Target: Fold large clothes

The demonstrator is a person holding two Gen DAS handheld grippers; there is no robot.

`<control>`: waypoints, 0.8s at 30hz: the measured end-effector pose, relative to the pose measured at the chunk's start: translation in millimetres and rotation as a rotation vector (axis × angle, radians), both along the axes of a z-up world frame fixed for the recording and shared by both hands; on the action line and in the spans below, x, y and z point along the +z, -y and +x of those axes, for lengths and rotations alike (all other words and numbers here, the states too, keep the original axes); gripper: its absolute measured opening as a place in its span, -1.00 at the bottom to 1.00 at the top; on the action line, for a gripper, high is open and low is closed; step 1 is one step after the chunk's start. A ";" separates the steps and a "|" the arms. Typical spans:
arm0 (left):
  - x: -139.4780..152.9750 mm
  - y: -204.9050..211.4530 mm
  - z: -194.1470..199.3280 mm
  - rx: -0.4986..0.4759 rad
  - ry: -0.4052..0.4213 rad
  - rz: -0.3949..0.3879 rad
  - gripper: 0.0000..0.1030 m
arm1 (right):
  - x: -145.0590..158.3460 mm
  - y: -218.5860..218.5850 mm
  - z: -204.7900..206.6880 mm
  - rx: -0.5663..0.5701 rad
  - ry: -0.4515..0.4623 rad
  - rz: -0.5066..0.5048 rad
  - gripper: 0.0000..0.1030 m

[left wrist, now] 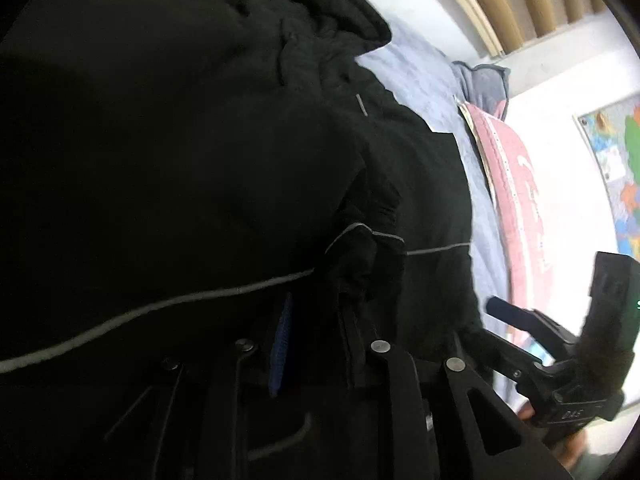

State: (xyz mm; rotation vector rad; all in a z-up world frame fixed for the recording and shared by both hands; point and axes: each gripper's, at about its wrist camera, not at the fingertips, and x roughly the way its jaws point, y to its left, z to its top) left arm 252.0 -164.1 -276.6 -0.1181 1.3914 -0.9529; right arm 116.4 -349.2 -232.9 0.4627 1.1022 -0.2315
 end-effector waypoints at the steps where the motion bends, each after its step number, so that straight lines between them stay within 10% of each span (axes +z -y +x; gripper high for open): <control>1: 3.6 -0.7 -0.4 -0.004 -0.006 -0.005 -0.38 | 2.8 -1.6 6.9 0.016 0.021 0.038 0.94; 4: 25.4 -8.9 -7.2 -0.009 0.013 -0.058 0.10 | 7.5 -6.0 28.9 0.051 0.077 0.156 0.94; 10: 56.5 -54.4 -26.3 0.030 0.046 -0.087 0.10 | -25.4 -0.4 67.5 -0.011 0.040 0.267 0.88; 14: 84.2 -103.0 -26.9 0.127 0.102 -0.105 0.10 | -55.1 -10.8 92.9 0.036 -0.006 0.388 -0.10; 24: 121.4 -156.3 20.6 0.315 0.267 -0.053 0.10 | 64.9 27.3 49.8 0.032 0.079 -0.128 -0.29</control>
